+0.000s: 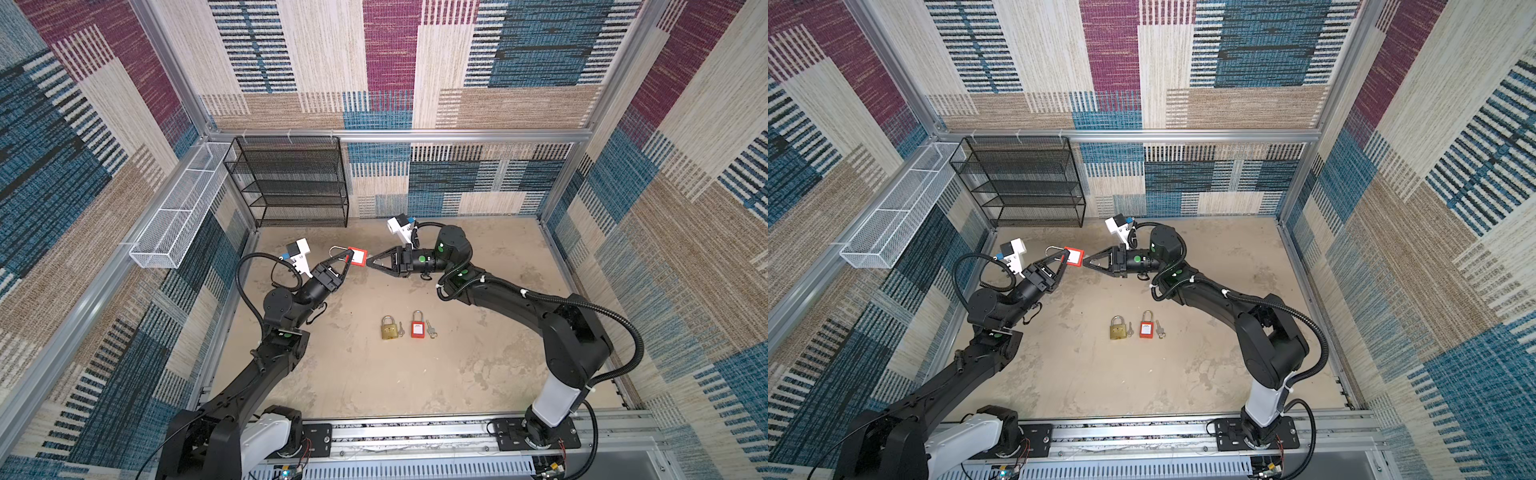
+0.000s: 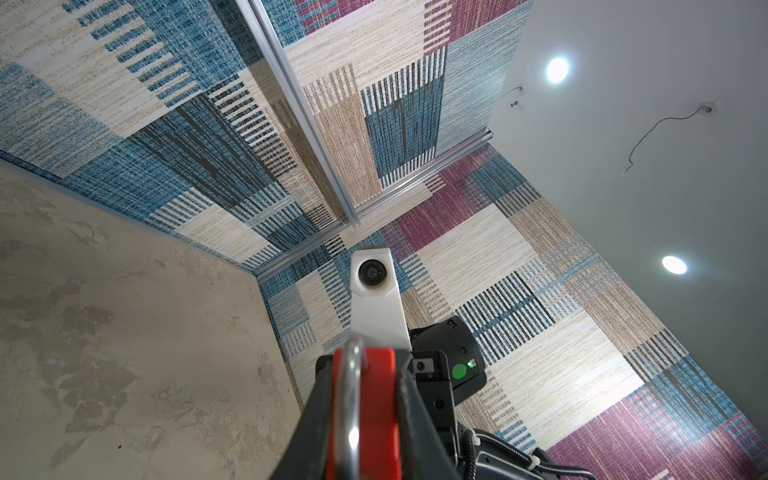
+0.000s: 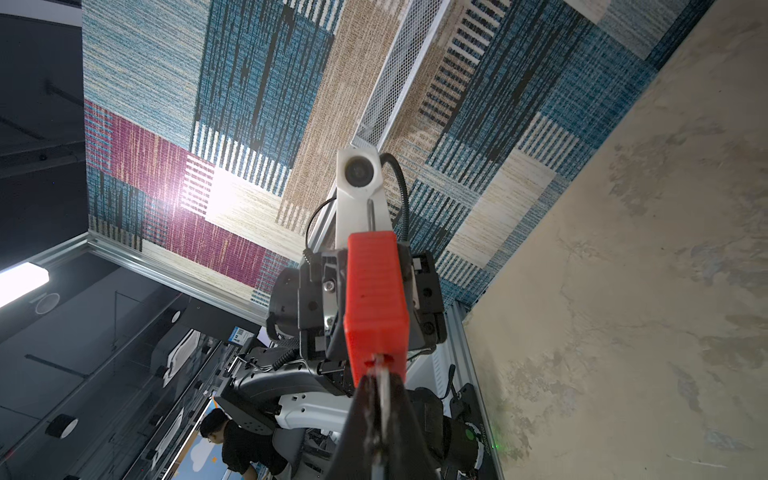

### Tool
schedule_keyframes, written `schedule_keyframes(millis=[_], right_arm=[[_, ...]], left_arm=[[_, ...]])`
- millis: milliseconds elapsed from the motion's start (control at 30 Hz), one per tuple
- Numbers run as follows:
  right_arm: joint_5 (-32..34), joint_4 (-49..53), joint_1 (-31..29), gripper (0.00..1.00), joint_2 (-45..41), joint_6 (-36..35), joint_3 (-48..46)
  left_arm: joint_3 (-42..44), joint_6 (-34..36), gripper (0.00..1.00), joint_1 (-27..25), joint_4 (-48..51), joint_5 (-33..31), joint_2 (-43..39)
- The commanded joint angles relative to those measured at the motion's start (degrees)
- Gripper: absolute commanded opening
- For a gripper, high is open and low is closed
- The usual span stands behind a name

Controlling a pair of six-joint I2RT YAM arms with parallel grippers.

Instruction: Lock with the key

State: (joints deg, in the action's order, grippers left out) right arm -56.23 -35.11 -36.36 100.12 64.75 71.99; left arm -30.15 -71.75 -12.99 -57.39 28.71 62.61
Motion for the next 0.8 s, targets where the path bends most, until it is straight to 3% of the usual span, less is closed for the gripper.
schedule_keyframes(millis=[0,300,767], right_arm=[[1.6,1.4,-0.2,0.00,-1.0,-4.5,0.7],[5.9,13.2,-1.0,0.00,-3.1,-16.9,2.3],[8.6,14.2,-0.8,0.00,-5.3,-17.7,-0.1]], left_arm=[[-0.5,-0.1,0.00,0.1,-0.1,-1.3,-0.2],[1.4,0.2,0.00,0.2,8.7,-7.2,-3.8],[4.3,-2.9,0.00,1.7,5.7,-10.1,-5.1]])
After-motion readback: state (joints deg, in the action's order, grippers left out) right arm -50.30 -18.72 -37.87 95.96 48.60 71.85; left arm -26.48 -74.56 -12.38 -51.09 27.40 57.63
